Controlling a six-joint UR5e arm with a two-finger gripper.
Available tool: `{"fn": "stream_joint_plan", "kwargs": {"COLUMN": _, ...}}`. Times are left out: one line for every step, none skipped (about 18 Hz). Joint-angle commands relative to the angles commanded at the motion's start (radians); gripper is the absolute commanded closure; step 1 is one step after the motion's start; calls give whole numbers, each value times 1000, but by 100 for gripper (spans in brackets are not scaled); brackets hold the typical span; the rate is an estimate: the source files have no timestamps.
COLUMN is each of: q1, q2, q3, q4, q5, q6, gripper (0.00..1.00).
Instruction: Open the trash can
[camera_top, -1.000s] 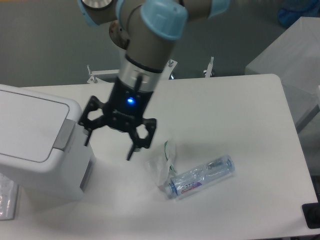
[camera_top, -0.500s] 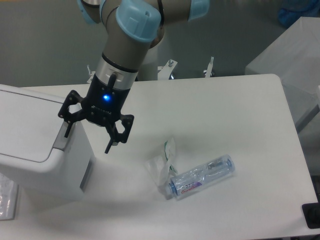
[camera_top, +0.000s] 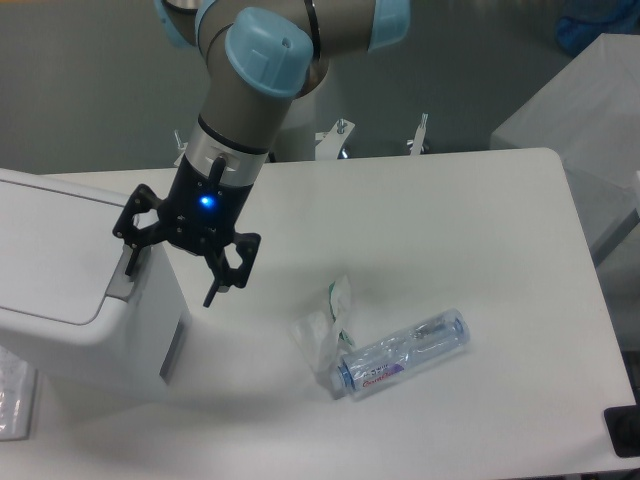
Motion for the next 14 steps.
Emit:
{"fn": "stream_joint_plan", "kwargs": {"q1": 0, "q2": -2, "q3": 0, "q4": 0, "q5": 0, "q6": 0, "gripper": 0}}
{"fn": "stream_joint_plan", "kwargs": {"q1": 0, "q2": -3, "q3": 0, "q4": 0, "q5": 0, "q6": 0, "gripper": 0}}
{"fn": "stream_joint_plan", "kwargs": {"q1": 0, "q2": -5, "q3": 0, "q4": 0, "q5": 2, "q6": 0, "gripper": 0}}
{"fn": "stream_joint_plan", "kwargs": {"q1": 0, "q2": -5, "q3": 0, "q4": 0, "q5": 9, "q6": 0, "gripper": 0}}
{"fn": "stream_joint_plan", "kwargs": {"q1": 0, "q2": -5, "q3": 0, "q4": 0, "q5": 12, "q6": 0, "gripper": 0}}
{"fn": "stream_joint_plan", "kwargs": {"q1": 0, "q2": -5, "q3": 0, "q4": 0, "q5": 12, "q6": -2, "gripper": 0}}
{"fn": "stream_joint_plan", "kwargs": {"q1": 0, "q2": -3, "q3": 2, "q4": 0, "q5": 12, "q6": -2, "gripper": 0}}
{"fn": "stream_joint_plan", "kwargs": {"q1": 0, "q2": -3, "q3": 2, "q4": -2, "q5": 12, "q6": -3, "gripper": 0}}
{"fn": "stream_joint_plan", "kwargs": {"q1": 0, "q2": -2, "q3": 2, "q4": -2, "q5": 12, "q6": -3, "gripper": 0}}
{"fn": "stream_joint_plan", "kwargs": {"q1": 0, "q2": -2, "q3": 3, "q4": -2, "q5": 14, "q6": -3, "gripper": 0}}
{"fn": "stream_joint_plan", "kwargs": {"q1": 0, "q2": 0, "q3": 14, "q4": -3, "q5": 12, "q6": -2, "gripper": 0}}
{"fn": "stream_joint_plan", "kwargs": {"q1": 0, "q2": 2, "q3": 26, "q4": 0, "q5": 12, "q6": -3, "gripper": 0}}
{"fn": "stream_joint_plan", "kwargs": {"q1": 0, "q2": 3, "q3": 44, "q4": 3, "q5": 14, "q6": -6, "gripper": 0}}
{"fn": "stream_joint_plan", "kwargs": {"q1": 3, "q2": 2, "q3": 63, "q4": 3, "q5": 12, "q6": -9, "gripper": 0}}
